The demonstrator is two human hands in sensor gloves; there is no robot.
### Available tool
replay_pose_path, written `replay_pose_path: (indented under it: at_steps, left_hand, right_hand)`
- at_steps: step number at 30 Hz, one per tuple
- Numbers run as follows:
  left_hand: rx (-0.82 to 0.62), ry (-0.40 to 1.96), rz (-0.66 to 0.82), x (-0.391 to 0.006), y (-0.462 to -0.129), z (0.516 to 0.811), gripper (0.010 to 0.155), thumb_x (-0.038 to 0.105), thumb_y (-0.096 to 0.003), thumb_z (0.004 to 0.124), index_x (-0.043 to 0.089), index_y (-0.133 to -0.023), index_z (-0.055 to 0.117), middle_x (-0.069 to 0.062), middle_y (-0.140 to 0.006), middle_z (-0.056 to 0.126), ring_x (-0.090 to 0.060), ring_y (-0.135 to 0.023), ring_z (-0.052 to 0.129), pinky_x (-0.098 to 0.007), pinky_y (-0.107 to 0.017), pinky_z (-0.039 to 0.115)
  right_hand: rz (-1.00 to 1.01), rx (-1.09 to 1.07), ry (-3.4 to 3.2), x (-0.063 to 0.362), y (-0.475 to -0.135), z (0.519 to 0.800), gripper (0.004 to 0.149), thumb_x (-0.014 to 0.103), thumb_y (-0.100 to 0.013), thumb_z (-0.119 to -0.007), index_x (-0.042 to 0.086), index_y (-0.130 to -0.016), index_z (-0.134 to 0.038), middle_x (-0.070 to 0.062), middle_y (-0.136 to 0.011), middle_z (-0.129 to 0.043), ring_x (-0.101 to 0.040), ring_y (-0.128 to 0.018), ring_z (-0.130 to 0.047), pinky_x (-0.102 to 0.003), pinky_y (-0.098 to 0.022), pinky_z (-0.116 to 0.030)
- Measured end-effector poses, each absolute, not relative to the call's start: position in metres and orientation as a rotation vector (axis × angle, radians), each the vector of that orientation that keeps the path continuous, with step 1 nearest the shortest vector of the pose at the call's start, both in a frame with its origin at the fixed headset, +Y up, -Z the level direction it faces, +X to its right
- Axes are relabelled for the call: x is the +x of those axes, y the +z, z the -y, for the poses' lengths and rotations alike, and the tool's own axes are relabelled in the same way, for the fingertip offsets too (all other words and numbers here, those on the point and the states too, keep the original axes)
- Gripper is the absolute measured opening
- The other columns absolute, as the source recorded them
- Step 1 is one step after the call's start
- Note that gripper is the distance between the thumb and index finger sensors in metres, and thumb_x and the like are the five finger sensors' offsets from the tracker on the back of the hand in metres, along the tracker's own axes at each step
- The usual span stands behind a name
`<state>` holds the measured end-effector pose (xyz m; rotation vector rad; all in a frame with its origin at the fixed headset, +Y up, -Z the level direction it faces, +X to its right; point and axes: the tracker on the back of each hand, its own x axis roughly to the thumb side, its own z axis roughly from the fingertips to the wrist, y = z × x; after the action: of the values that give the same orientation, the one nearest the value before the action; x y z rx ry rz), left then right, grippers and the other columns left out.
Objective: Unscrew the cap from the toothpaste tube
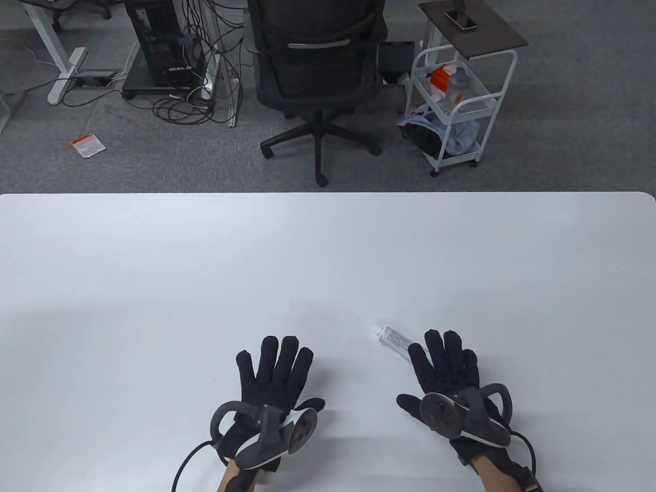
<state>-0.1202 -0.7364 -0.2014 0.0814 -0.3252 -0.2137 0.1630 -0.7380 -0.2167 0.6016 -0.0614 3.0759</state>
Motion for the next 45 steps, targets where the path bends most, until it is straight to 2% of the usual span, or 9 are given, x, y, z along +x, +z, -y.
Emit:
replay_pose_path:
  at_steps: [26, 29, 31, 33, 37, 39, 45]
  left_hand:
    - [0.08, -0.219, 0.313, -0.123, -0.202, 0.736, 0.087, 0.07, -0.0539, 0.044, 0.024, -0.121, 0.016, -0.013, -0.131, 0.021, -0.047, -0.121, 0.03, -0.076, -0.078, 0.036]
    - [0.086, -0.224, 0.308, -0.124, -0.202, 0.735, 0.087, 0.07, -0.0537, 0.044, 0.023, -0.121, 0.016, -0.013, -0.132, 0.021, -0.047, -0.121, 0.03, -0.076, -0.078, 0.036]
    - [0.09, -0.214, 0.306, -0.125, -0.202, 0.734, 0.087, 0.07, -0.0539, 0.044, 0.023, -0.121, 0.016, -0.013, -0.131, 0.021, -0.047, -0.121, 0.03, -0.076, -0.078, 0.036]
    - [0.087, -0.215, 0.305, -0.125, -0.202, 0.734, 0.087, 0.07, -0.0538, 0.044, 0.024, -0.121, 0.016, -0.013, -0.132, 0.021, -0.047, -0.121, 0.03, -0.076, -0.078, 0.036]
    - [0.089, -0.219, 0.305, -0.124, -0.202, 0.733, 0.087, 0.07, -0.0539, 0.044, 0.024, -0.121, 0.016, -0.013, -0.131, 0.021, -0.047, -0.121, 0.03, -0.076, -0.078, 0.035]
    - [0.104, -0.216, 0.3, -0.124, -0.201, 0.732, 0.087, 0.07, -0.0538, 0.044, 0.024, -0.122, 0.016, -0.013, -0.132, 0.021, -0.047, -0.121, 0.03, -0.076, -0.078, 0.035]
    - [0.085, -0.216, 0.308, -0.123, -0.202, 0.735, 0.087, 0.07, -0.0538, 0.044, 0.024, -0.121, 0.016, -0.013, -0.132, 0.02, -0.047, -0.121, 0.029, -0.076, -0.079, 0.035]
  right_hand:
    - [0.064, 0.587, 3.083, 0.164, -0.217, 0.735, 0.088, 0.059, -0.054, -0.055, 0.011, -0.112, -0.009, -0.025, -0.114, 0.006, -0.053, -0.099, 0.009, -0.075, -0.072, -0.018]
    - [0.062, 0.542, 3.084, 0.167, -0.22, 0.736, 0.087, 0.058, -0.055, -0.053, 0.01, -0.113, -0.01, -0.025, -0.114, 0.004, -0.054, -0.1, 0.007, -0.075, -0.072, -0.019]
    - [0.056, 0.435, 3.1, 0.171, -0.227, 0.738, 0.082, 0.056, -0.057, -0.049, 0.009, -0.113, -0.012, -0.027, -0.115, 0.001, -0.055, -0.101, 0.004, -0.076, -0.071, -0.021]
    - [-0.037, 0.257, 3.098, 0.177, -0.24, 0.743, 0.077, 0.052, -0.059, -0.043, 0.006, -0.114, -0.016, -0.028, -0.116, -0.003, -0.056, -0.102, 0.0, -0.076, -0.071, -0.024]
    - [-0.269, 0.114, 3.029, 0.183, -0.259, 0.757, 0.069, 0.046, -0.063, -0.039, 0.004, -0.115, -0.022, -0.029, -0.116, -0.004, -0.056, -0.101, 0.0, -0.075, -0.071, -0.023]
    - [-0.314, 0.043, 3.035, 0.185, -0.267, 0.763, 0.066, 0.043, -0.064, -0.04, 0.003, -0.114, -0.026, -0.029, -0.116, -0.006, -0.056, -0.102, -0.001, -0.075, -0.071, -0.024]
    - [-0.43, 0.038, 3.026, 0.183, -0.271, 0.769, 0.054, 0.034, -0.066, -0.048, 0.008, -0.112, -0.038, -0.027, -0.116, -0.011, -0.055, -0.102, -0.005, -0.073, -0.071, -0.025]
